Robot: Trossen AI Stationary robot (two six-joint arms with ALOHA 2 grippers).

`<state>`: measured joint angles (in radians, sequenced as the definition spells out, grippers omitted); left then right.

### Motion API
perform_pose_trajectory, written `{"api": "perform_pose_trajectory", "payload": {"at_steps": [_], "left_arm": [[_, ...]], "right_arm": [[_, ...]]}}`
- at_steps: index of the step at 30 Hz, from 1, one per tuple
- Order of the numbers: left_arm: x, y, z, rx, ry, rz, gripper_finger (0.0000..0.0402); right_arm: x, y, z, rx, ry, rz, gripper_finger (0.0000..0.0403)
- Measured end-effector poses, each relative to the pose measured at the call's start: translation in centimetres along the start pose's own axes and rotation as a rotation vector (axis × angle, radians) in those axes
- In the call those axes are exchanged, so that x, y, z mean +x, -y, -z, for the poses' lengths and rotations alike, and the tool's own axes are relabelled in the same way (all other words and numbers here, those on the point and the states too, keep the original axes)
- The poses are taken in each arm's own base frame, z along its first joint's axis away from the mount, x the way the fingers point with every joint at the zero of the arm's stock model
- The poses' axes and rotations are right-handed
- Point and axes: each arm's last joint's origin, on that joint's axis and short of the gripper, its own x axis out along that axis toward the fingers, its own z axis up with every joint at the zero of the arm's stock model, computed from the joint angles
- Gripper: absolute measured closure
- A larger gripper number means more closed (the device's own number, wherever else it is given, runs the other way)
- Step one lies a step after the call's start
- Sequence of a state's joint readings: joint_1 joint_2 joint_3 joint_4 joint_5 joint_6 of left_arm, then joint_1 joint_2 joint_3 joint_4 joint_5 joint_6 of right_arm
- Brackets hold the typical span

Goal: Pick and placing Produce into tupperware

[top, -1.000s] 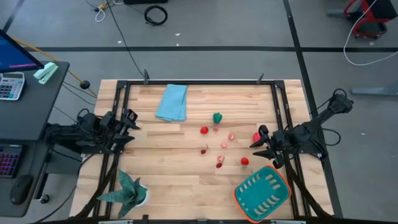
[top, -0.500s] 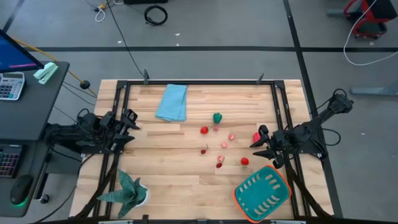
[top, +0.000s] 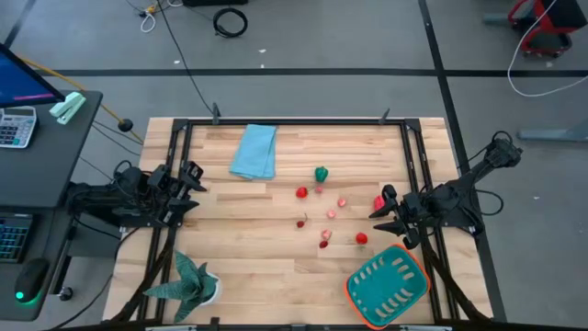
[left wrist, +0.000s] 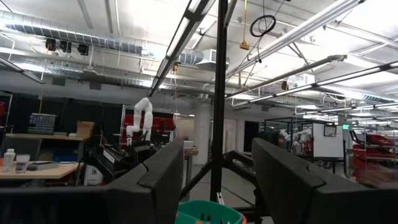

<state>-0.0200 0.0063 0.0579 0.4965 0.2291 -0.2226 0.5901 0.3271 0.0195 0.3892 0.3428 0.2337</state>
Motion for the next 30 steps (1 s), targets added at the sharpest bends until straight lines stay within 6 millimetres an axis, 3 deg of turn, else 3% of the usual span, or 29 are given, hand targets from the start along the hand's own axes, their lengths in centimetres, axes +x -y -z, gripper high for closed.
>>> {"api": "perform_pose_trajectory", "payload": {"at_steps": [6,13,20,25,30], "left_arm": [[0.0,0.0,0.0,0.014,0.004,0.001,0.0211],[0.0,0.1,-0.5,0.168,0.055,0.008,0.0206],[0.0,0.2,-0.7,0.149,0.067,0.01,0.021],[0.0,0.2,-0.9,0.204,0.091,0.012,0.0209],[-0.1,0.3,-1.1,0.233,0.109,0.013,0.0205]], "right_arm": [[0.0,-0.1,0.3,-0.075,-0.037,-0.046,0.0241],[0.0,-0.1,0.5,-0.092,-0.053,-0.054,0.0241],[0.0,-0.1,0.5,-0.088,-0.056,-0.054,0.0241],[0.0,-0.1,0.5,-0.212,-0.052,-0.057,0.0241],[0.0,-0.1,0.5,-0.211,-0.052,-0.057,0.0241]]}}
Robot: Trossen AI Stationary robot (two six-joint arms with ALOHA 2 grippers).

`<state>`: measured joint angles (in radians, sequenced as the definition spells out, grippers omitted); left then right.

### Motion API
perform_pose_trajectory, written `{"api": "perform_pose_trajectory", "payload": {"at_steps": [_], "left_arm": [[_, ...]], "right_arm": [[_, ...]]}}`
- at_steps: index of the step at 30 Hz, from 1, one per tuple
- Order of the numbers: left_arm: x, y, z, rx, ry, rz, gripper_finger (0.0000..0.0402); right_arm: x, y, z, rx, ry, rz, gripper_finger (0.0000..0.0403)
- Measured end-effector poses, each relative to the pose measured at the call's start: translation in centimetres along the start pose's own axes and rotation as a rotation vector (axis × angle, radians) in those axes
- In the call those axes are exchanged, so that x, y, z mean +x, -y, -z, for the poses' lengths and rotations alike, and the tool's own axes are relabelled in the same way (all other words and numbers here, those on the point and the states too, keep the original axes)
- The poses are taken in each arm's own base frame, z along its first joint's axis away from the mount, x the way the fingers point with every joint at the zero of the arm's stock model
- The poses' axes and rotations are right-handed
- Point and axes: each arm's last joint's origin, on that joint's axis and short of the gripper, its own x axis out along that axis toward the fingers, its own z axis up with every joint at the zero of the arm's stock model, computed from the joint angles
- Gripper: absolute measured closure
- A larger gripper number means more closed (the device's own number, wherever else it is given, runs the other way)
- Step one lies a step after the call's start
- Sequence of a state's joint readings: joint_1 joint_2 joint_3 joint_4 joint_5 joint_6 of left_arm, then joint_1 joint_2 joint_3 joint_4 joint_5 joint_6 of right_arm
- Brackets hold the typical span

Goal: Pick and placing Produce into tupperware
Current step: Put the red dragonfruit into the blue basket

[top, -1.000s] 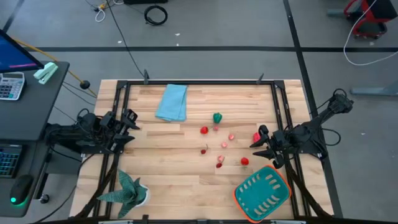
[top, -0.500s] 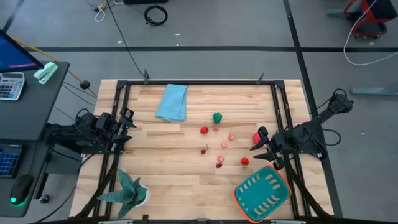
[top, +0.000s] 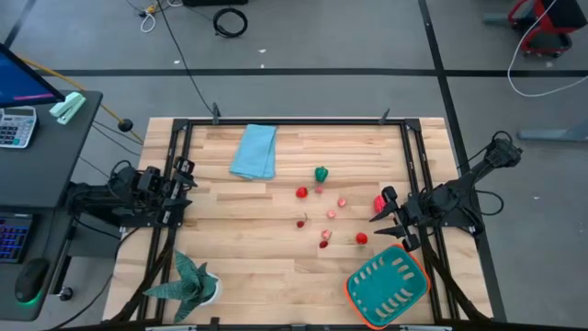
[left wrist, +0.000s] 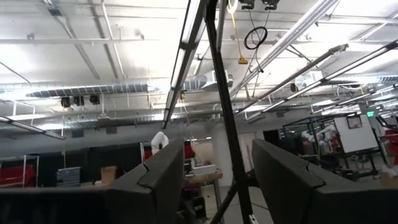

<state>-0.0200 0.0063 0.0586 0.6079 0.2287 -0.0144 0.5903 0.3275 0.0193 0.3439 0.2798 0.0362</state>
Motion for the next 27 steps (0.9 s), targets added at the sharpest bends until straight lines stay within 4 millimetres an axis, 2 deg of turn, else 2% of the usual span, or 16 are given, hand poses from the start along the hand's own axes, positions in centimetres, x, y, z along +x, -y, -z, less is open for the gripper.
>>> {"api": "perform_pose_trajectory", "payload": {"at_steps": [7,12,15,21,23,27], "left_arm": [[0.0,0.0,0.0,-0.005,-0.003,0.0,0.0211],[0.0,0.0,0.0,0.0,-0.005,-0.002,0.0209],[0.0,-0.1,0.1,0.007,-0.007,-0.012,0.0206],[-0.1,-0.5,0.3,-0.032,-0.036,-0.055,0.0207],[-0.1,-0.7,0.6,-0.093,-0.071,-0.076,0.0206],[0.0,-1.1,0.5,-0.173,-0.176,-0.134,0.0202]], "right_arm": [[0.0,0.0,0.0,-0.003,0.005,-0.001,0.0241],[-0.1,0.0,-1.2,0.189,0.12,-0.014,0.0241],[-0.1,0.0,-1.6,0.139,0.163,-0.011,0.0241],[-0.4,0.1,-2.9,-0.176,0.295,0.051,0.0241],[-0.5,0.2,-3.2,-0.159,0.298,0.099,0.0241],[-0.2,0.5,-4.1,-0.004,0.237,0.206,0.0241]]}}
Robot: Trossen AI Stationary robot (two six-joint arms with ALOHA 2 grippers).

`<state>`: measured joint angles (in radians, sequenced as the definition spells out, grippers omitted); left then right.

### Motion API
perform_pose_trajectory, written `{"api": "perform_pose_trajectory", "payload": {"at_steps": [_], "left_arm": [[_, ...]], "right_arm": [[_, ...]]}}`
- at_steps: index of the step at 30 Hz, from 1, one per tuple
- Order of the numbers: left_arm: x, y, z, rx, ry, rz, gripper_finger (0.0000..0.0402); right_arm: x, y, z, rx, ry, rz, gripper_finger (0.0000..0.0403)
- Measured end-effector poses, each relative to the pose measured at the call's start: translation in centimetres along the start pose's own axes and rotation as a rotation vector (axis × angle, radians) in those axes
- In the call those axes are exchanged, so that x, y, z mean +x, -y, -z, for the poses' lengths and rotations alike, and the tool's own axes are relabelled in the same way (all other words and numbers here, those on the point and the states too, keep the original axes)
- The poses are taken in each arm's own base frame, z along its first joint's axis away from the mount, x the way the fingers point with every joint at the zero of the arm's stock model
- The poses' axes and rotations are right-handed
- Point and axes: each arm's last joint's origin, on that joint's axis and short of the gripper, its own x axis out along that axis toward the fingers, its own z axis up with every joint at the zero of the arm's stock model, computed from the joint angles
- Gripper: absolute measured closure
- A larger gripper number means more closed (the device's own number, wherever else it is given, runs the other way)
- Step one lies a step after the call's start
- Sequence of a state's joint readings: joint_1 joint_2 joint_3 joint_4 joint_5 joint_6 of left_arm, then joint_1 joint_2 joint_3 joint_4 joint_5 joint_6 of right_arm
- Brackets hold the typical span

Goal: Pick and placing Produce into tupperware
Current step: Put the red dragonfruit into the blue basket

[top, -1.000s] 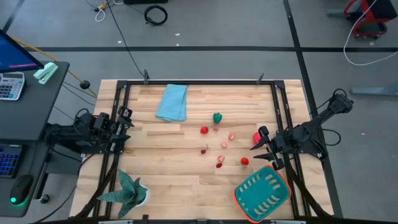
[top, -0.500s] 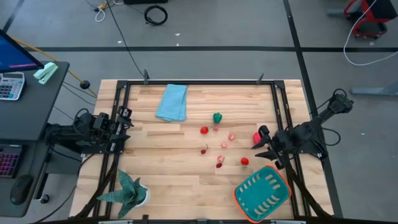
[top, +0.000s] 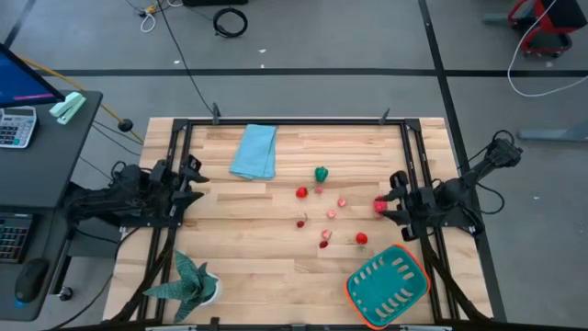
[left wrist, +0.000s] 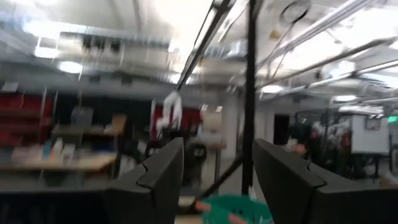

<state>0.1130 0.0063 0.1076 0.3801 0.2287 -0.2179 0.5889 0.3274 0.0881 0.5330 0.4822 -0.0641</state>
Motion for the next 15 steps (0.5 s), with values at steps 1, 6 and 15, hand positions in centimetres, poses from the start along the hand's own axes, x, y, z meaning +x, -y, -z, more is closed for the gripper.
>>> {"api": "perform_pose_trajectory", "payload": {"at_steps": [1,6,15], "left_arm": [[0.1,0.0,-0.2,-0.014,-0.039,-0.016,0.0201],[-0.1,0.1,-1.0,-0.011,-0.234,-0.061,0.0204],[-0.2,0.3,-1.5,-0.013,-0.279,-0.068,0.0202]], "right_arm": [[0.1,0.0,-0.3,0.024,-0.02,0.016,0.0241],[1.2,0.0,-2.9,0.046,-0.025,0.05,0.0241],[4.4,-0.1,-4.2,0.004,-0.1,0.139,0.0241]]}}
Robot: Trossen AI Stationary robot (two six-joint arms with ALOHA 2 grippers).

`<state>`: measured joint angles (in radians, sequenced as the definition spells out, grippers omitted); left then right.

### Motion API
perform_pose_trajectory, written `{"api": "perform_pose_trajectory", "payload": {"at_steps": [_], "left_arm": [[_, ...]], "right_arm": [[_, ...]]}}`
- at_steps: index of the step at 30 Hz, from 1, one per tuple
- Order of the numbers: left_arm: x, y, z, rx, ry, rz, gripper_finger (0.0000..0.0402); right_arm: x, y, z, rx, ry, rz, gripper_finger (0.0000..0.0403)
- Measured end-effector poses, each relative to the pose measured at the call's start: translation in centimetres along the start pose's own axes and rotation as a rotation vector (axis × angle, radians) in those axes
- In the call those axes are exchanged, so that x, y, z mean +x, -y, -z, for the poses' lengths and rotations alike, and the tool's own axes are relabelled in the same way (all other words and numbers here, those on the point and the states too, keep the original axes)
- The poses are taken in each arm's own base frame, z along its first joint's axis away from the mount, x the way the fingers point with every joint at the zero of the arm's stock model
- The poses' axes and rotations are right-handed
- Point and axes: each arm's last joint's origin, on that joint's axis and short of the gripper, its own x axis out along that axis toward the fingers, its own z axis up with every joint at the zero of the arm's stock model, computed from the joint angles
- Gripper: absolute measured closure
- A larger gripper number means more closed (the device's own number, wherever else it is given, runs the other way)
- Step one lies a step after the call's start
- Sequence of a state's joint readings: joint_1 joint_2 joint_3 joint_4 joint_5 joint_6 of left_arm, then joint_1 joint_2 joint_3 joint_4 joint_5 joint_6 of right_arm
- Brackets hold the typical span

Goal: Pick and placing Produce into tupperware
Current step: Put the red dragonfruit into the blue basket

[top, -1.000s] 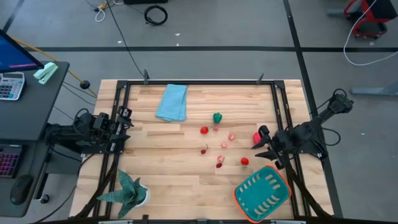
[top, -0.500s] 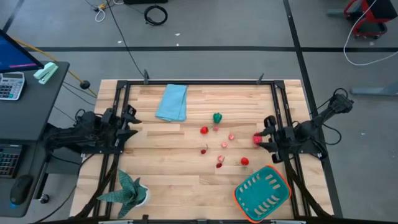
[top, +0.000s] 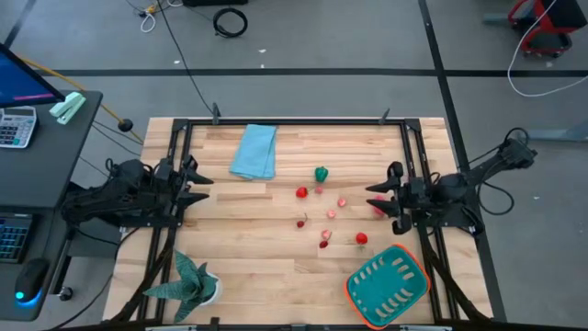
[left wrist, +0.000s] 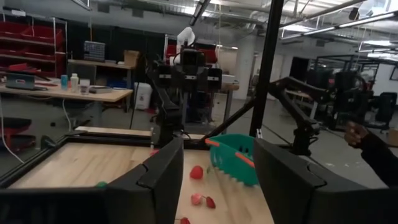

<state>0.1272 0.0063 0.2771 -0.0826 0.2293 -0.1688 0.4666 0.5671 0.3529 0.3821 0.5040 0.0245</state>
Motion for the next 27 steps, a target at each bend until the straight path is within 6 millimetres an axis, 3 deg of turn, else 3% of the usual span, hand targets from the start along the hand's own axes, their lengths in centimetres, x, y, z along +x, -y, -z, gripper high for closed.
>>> {"api": "perform_pose_trajectory", "payload": {"at_steps": [17,27], "left_arm": [[0.0,-0.1,0.6,-0.007,-0.059,-0.01,0.0201],[-0.1,-0.2,1.0,-0.139,-0.107,-0.025,0.0209]], "right_arm": [[7.1,-1.0,-4.0,-0.019,-0.12,0.125,0.0241],[9.5,0.8,-5.2,-0.165,-0.144,0.215,0.0241]]}}
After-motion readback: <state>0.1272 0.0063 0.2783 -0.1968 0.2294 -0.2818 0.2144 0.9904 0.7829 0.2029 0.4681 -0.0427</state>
